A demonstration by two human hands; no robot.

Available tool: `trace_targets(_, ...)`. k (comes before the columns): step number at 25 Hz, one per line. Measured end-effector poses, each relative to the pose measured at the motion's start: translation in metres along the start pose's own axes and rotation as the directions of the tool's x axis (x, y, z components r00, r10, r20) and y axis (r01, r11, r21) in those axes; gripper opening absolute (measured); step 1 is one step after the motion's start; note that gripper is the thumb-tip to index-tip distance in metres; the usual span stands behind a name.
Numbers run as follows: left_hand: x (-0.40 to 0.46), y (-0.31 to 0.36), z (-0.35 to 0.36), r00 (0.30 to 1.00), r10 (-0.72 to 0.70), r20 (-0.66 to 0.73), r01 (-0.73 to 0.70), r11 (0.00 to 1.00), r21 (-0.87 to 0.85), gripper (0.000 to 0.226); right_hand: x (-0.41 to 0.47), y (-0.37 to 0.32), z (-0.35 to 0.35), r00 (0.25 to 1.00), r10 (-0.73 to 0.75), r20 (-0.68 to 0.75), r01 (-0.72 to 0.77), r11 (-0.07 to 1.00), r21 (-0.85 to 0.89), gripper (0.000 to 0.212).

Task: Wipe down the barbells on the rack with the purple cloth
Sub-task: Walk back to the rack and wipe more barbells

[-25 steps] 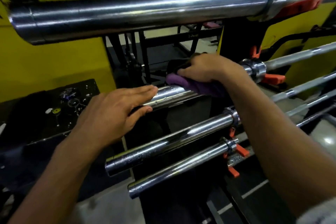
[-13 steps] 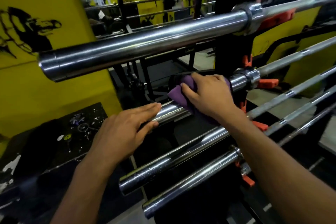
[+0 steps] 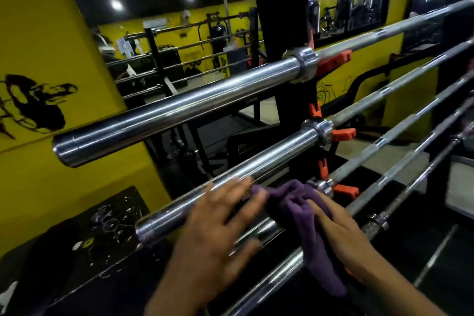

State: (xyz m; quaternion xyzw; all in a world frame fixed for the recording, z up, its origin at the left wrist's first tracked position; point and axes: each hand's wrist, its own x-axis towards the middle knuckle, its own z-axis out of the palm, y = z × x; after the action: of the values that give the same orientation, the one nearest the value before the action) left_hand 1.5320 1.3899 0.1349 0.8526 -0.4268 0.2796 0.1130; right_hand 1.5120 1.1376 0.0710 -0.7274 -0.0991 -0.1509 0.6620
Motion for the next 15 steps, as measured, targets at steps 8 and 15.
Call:
trace_targets(8, -0.01, 0.076, 0.09, 0.949, -0.064, 0.307, 0.223, 0.828, -0.515, 0.048, -0.06, 0.019, -0.022, 0.796, 0.486, 0.361, -0.493, 0.866, -0.079, 0.032)
trace_targets(15, -0.008, 0.101, 0.098, 0.883, -0.25, 0.398, 0.463, 0.609, -0.644, 0.022, -0.102, 0.035, -0.061, 0.791, 0.587, 0.172, -0.611, 0.743, 0.273, 0.043)
